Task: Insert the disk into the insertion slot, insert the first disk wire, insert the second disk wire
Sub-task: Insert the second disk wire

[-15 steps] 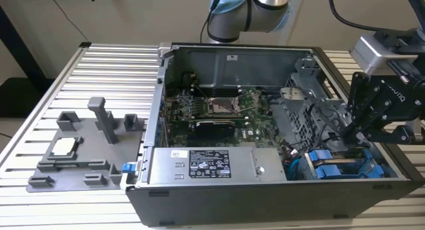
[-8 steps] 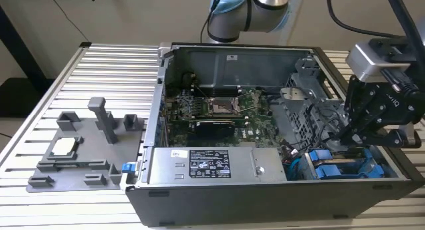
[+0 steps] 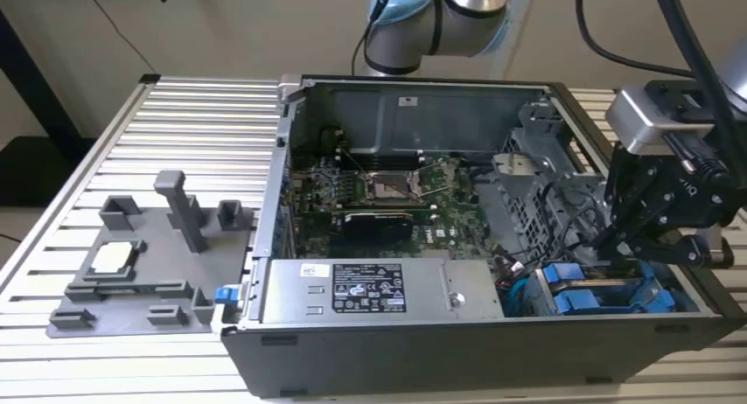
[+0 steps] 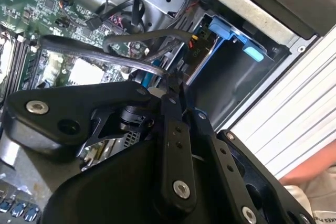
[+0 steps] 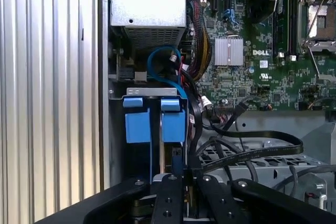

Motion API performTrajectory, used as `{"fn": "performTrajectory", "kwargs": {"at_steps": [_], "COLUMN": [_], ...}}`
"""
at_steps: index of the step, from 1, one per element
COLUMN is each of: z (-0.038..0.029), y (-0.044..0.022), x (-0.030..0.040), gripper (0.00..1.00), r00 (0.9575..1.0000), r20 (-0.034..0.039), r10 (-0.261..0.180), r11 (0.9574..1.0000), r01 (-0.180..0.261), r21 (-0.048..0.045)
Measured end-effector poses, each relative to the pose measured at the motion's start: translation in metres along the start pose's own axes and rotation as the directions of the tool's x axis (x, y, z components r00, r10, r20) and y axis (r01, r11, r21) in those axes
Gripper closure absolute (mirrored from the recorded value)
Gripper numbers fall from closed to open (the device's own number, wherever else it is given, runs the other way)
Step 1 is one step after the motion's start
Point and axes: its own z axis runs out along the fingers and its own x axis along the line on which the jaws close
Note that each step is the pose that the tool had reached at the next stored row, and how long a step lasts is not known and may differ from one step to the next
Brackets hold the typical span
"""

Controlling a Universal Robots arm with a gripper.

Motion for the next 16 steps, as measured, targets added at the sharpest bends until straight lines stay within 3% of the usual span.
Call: {"fn": "performTrajectory", "kwargs": {"at_steps": [16], "z": [0.0111], "y": [-0.0037], "x": [0.001], "gripper": [0.84], "r00": [0.9994], "r20": [0.0015], "r10": [0.034], "r11": [0.9994], "r01": [-0.034], "r21": [0.0024]}}
